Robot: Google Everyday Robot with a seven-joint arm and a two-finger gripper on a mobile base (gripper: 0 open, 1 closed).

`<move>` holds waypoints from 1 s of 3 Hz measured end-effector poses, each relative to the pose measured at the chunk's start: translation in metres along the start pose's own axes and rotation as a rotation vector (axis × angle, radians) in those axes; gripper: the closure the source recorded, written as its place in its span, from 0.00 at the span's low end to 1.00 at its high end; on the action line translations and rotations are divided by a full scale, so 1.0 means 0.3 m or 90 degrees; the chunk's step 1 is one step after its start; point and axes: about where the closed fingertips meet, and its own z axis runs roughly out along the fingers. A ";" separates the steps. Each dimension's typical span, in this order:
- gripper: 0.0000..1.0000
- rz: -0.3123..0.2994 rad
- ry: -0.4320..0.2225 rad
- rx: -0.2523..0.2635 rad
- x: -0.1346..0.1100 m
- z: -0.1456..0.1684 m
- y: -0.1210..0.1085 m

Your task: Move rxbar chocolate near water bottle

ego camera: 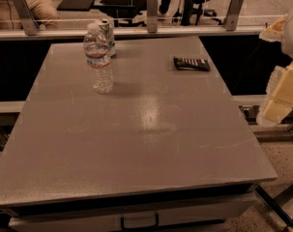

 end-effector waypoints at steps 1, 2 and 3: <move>0.00 0.000 0.000 0.000 0.000 0.000 0.000; 0.00 0.010 -0.021 0.004 0.003 0.060 -0.095; 0.00 0.018 -0.042 -0.008 0.009 0.155 -0.185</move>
Offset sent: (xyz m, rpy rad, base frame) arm 0.0502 -0.0122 -0.0176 0.0514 -0.0013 -0.0184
